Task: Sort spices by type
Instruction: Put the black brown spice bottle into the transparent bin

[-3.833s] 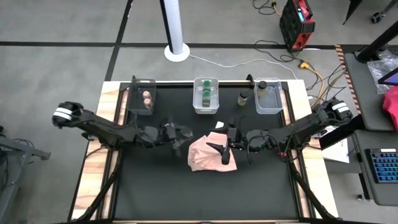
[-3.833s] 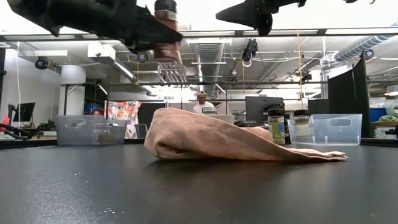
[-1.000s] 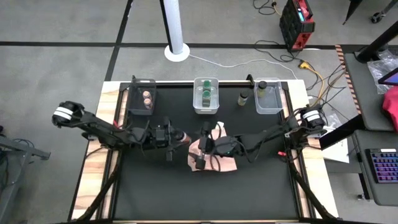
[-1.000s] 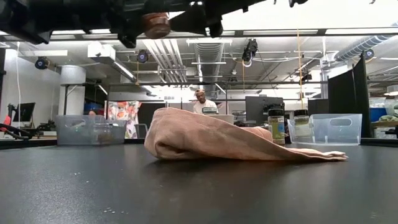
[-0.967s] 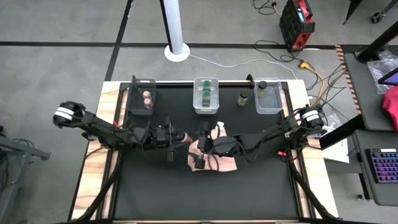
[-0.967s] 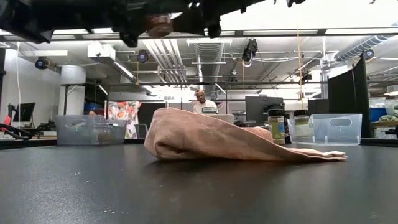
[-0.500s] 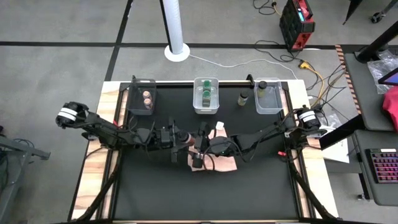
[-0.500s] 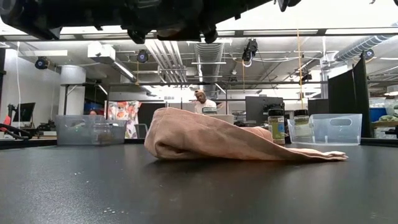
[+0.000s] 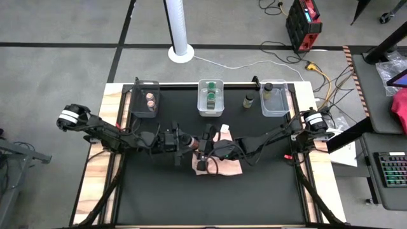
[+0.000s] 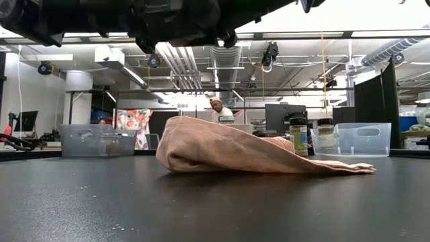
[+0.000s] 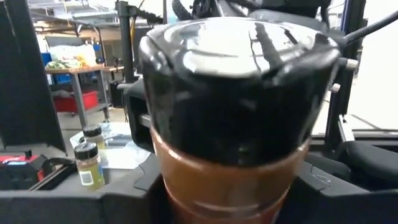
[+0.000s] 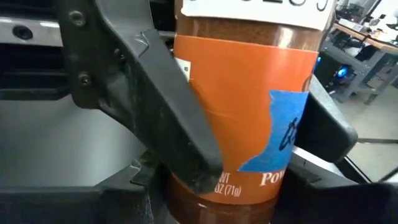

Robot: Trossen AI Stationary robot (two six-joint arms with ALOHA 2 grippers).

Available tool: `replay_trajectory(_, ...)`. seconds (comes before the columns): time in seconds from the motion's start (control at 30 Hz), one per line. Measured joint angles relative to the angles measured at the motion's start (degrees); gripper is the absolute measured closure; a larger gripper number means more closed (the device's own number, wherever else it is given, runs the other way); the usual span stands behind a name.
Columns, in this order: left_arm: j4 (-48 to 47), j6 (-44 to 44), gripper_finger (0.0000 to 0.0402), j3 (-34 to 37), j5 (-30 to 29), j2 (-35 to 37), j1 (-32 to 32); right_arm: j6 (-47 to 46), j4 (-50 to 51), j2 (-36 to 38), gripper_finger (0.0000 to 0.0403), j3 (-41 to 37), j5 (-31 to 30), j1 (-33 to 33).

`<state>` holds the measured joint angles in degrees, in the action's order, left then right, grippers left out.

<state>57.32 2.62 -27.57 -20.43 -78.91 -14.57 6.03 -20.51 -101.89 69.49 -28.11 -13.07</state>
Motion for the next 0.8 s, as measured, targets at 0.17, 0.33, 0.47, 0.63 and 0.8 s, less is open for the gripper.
replay_trajectory(0.17, -5.0, -0.1, 0.0175, 0.1, -1.9, 1.3, 0.0, -1.1, 3.6, 0.4, 0.0221, 0.1, -1.3, 0.1)
replay_trajectory(0.33, -9.4, 3.3, 0.0121, 0.1, -5.2, 4.1, 0.0, -2.1, 9.6, 1.7, 0.0221, 0.3, -5.7, 0.0)
replay_trajectory(0.47, -13.0, 7.1, 0.0095, 0.1, -5.1, 7.1, 0.0, -2.1, 12.4, 2.0, 0.0221, 0.3, -6.6, -0.2)
replay_trajectory(0.63, -15.8, 7.4, 0.0087, 0.1, -3.9, 9.7, 0.3, -3.5, 13.1, 2.0, 0.0221, 0.3, -6.5, -0.5)
replay_trajectory(0.8, -13.9, 7.8, 0.0087, -0.2, 0.6, 9.2, 0.8, -3.5, 12.9, 2.0, 0.0221, 0.3, -6.5, -0.7)
